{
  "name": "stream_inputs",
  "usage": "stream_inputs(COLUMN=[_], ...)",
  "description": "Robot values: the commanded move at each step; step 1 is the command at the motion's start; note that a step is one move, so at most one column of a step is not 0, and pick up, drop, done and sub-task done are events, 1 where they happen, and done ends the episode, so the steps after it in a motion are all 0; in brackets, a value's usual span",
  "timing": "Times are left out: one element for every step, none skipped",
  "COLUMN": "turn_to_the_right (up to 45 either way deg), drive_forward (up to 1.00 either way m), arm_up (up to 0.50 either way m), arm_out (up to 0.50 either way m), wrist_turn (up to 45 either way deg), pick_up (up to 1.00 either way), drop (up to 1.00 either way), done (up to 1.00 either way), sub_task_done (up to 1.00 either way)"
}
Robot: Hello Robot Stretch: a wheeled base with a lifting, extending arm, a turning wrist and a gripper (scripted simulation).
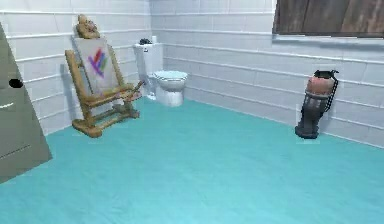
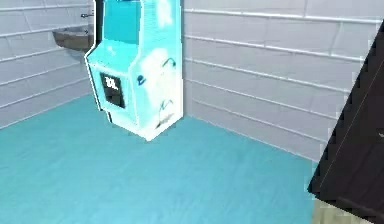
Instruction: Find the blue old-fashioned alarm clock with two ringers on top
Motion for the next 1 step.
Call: stream_inputs(turn_to_the_right=[45.0], drive_forward=[0.0], arm_up=[0.0], arm_out=[0.0], wrist_turn=[0.0], pick_up=[0.0], drop=[0.0], done=[0.0], sub_task_done=[0.0])
